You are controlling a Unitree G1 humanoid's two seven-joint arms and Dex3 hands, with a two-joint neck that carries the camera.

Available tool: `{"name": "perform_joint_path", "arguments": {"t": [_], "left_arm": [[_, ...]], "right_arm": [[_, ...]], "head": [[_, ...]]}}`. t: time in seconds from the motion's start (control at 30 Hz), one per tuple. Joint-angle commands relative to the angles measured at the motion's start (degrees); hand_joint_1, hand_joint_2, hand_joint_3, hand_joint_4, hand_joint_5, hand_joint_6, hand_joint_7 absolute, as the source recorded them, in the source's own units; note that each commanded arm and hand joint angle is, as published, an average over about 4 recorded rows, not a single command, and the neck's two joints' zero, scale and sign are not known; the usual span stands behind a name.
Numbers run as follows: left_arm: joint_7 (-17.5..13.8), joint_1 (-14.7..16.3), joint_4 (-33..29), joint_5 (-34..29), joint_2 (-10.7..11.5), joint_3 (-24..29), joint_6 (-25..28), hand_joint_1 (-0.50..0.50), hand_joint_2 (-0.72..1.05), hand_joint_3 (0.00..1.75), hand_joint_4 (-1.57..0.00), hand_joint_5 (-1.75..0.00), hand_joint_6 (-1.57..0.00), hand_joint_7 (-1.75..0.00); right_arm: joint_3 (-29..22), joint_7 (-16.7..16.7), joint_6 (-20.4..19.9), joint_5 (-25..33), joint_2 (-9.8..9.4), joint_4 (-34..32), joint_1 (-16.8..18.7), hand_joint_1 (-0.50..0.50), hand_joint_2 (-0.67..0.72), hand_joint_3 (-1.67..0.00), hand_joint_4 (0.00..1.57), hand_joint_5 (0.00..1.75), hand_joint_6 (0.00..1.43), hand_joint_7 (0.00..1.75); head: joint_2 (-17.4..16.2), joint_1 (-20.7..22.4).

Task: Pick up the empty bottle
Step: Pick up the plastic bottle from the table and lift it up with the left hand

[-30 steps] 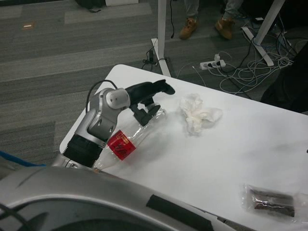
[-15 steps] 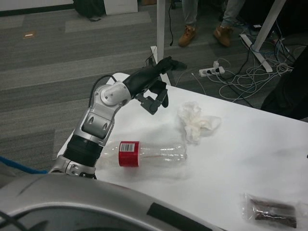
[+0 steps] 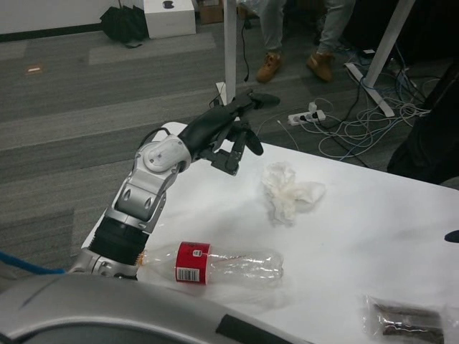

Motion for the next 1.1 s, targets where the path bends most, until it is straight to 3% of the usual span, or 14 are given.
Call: {"name": "perform_joint_path", "arguments": {"t": [0.03,0.13,0.2,0.33,0.4,0.53,0.6,0.67,0.8,0.83,0.93,1.0,1.1], "left_arm": [[2.2,1.5,0.1,-3.9,-1.0,-0.2,-3.4,-0.50,1.00,1.09,0.00,-0.72,0.00,-0.16],[5.0,2.1,2.4,-8.2,-2.2,-0.4,-6.7,-0.50,1.05,0.37,0.00,-0.44,0.00,-0.05],[6.6,2.2,4.6,-10.9,-3.0,-0.9,-9.4,-0.50,1.03,0.17,0.00,-0.33,0.00,-0.02],[9.5,1.6,9.8,-14.3,-3.6,-2.7,-13.1,-0.50,0.78,0.09,0.00,-0.21,0.00,0.00],[9.7,1.2,11.4,-14.8,-3.6,-3.2,-13.4,-0.50,0.65,0.09,0.00,-0.23,0.00,0.00],[9.2,1.2,10.9,-12.8,-2.3,-2.8,-9.6,-0.50,0.52,0.09,0.00,-0.33,0.00,0.00],[8.0,1.4,8.3,-9.3,-0.8,-2.6,-4.5,-0.50,0.47,0.09,0.00,-0.44,0.00,0.00],[5.0,1.6,3.9,-3.5,0.5,-2.4,2.4,-0.50,0.38,0.09,0.00,-0.56,0.00,0.00],[-9.0,0.3,-7.1,18.3,2.4,-3.6,18.4,-0.50,-0.08,0.00,0.00,-0.59,0.00,0.00],[-10.6,-0.1,-10.0,22.0,3.6,-4.9,21.9,-0.50,-0.13,0.00,0.00,-0.56,0.00,0.00],[-15.2,-1.8,-16.3,29.0,8.1,-11.7,33.7,-0.50,-0.10,0.00,0.00,-0.51,0.00,0.00],[-20.2,-3.8,-16.8,31.9,10.9,-17.6,40.2,-0.50,-0.06,0.00,0.00,-0.51,0.00,-0.03],[-24.9,-5.3,-16.8,34.2,13.5,-21.6,42.4,-0.50,-0.02,0.00,0.00,-0.51,0.00,-0.07]], "right_arm": [[-0.3,0.0,-0.6,0.2,0.78,-1.1,1.2,-0.46,0.53,0.00,0.04,0.00,0.00,0.00],[-0.7,0.0,-0.6,0.2,1.46,-1.7,1.5,-0.46,0.53,0.00,0.04,0.00,0.00,0.00],[-0.9,0.0,-0.6,0.2,1.86,-2.0,1.7,-0.46,0.52,0.00,0.03,0.00,0.00,0.00],[-1.4,0.0,-0.7,0.1,2.80,-2.4,1.9,-0.46,0.47,0.00,0.03,0.00,0.00,0.00],[-1.6,0.1,-0.7,0.0,3.24,-2.3,1.9,-0.46,0.47,0.00,0.03,0.00,0.00,0.00],[-2.1,0.2,-0.7,-0.1,3.81,-2.2,1.9,-0.46,0.47,0.00,0.03,0.00,0.00,0.00],[-2.3,0.2,-0.7,-0.2,4.21,-2.0,1.9,-0.46,0.47,0.00,0.03,0.00,0.00,0.00],[-2.5,0.3,-0.7,-0.3,4.47,-1.7,1.8,-0.46,0.47,0.00,0.03,0.00,0.00,0.00],[-2.7,0.4,-0.7,-0.5,4.96,-0.7,1.5,-0.46,0.47,0.00,0.02,0.00,0.00,0.00],[-2.7,0.4,-0.6,-0.6,5.07,-0.2,1.4,-0.46,0.47,0.00,0.01,0.00,0.00,0.00],[-2.6,0.4,-0.6,-0.9,5.26,1.1,0.8,-0.46,0.47,0.00,0.01,0.00,0.00,0.00],[-2.3,0.4,-0.6,-1.0,5.26,2.0,0.1,-0.46,0.47,0.00,0.03,0.00,0.00,0.00],[-1.5,0.4,-0.5,-1.1,5.26,3.0,-0.8,-0.46,0.47,0.00,0.03,0.00,0.00,0.00]], "head": [[1.0,-2.0],[1.7,-3.7],[2.1,-4.9],[2.0,-6.4],[1.5,-7.3],[0.2,-7.3],[-0.4,-7.4],[-1.0,-7.5],[-2.8,-7.6],[-3.0,-7.6],[-4.8,-7.8],[-5.8,-8.1],[-6.9,-8.5]]}}
